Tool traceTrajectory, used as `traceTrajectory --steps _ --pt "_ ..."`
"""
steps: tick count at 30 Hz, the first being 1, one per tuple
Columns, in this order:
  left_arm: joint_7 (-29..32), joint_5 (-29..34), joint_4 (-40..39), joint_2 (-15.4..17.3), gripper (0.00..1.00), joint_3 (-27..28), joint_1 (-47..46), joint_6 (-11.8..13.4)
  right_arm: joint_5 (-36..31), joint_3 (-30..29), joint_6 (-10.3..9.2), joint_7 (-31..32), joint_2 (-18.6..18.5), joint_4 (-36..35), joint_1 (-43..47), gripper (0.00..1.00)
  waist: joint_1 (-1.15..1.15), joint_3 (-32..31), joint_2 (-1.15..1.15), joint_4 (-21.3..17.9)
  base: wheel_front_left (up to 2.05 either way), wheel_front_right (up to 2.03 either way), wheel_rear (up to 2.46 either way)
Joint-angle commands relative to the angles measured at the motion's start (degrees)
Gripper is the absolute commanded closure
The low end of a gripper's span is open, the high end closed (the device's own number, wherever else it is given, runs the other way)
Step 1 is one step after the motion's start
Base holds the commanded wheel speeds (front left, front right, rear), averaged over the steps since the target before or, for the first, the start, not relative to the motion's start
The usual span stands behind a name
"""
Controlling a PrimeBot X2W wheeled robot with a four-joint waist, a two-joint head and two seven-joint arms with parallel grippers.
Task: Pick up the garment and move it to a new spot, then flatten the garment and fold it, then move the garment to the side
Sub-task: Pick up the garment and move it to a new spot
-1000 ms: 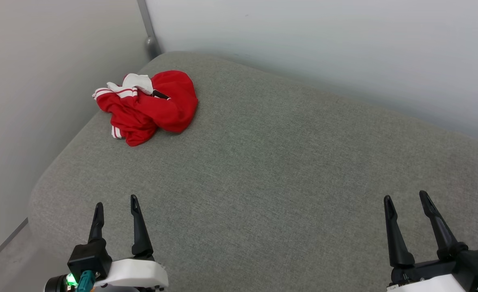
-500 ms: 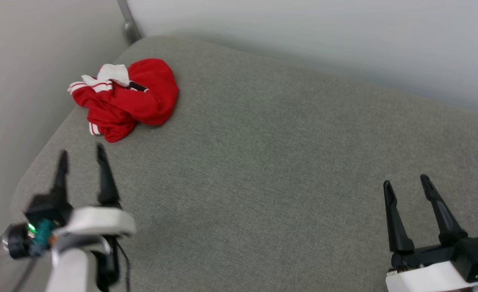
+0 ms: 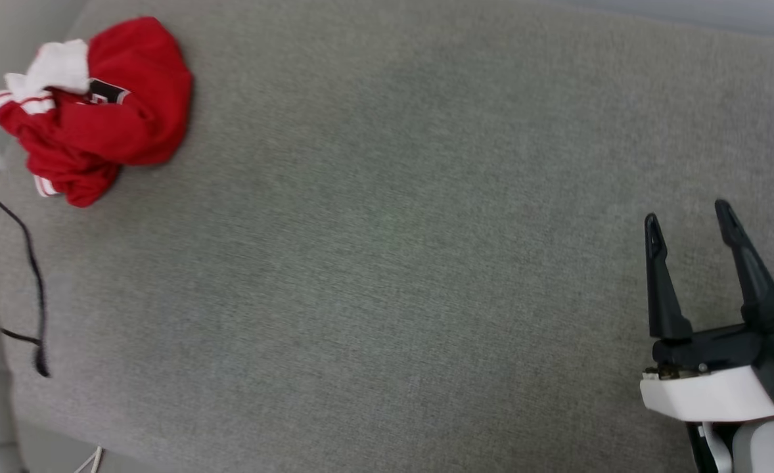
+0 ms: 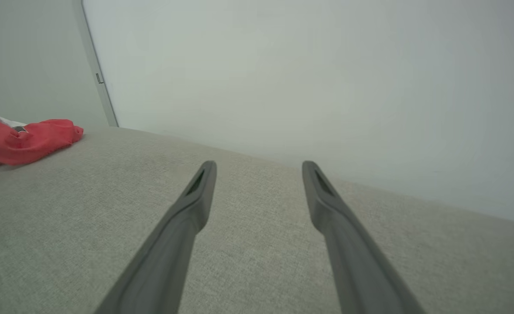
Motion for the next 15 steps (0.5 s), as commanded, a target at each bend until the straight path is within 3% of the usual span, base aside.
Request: traceTrajectory --steps 1,8,13,15 --pt "2.1 -0.2 1.6 1.4 0.00 -0.4 -2.3 -0.8 -0.7 -0.1 -0.04 -0.1 -0.1 -0.7 -1.4 0.00 -0.01 4.3 0.00 -2.6 0.00 0.00 0.00" --pt "19.1 -3.3 13.0 11.0 0.00 -1.6 -14.0 -6.0 -2.7 0.1 -0.04 -0.1 -0.1 -3.7 -4.7 0.00 -0.01 10.6 0.00 -4.3 0.00 0.00 0.00" --pt "30.7 -6.2 18.6 17.9 0.00 -3.9 -18.3 -7.7 -3.6 1.1 -0.04 -0.1 -0.1 -6.4 -6.9 0.00 -0.01 14.8 0.00 -6.4 0.00 0.00 0.00" --pt "35.5 -9.5 19.4 18.9 0.00 -5.3 -19.5 -8.0 -3.8 1.1 -0.04 -0.1 -0.1 -7.4 -7.5 0.00 -0.01 16.2 0.00 -7.0 0.00 0.00 0.00"
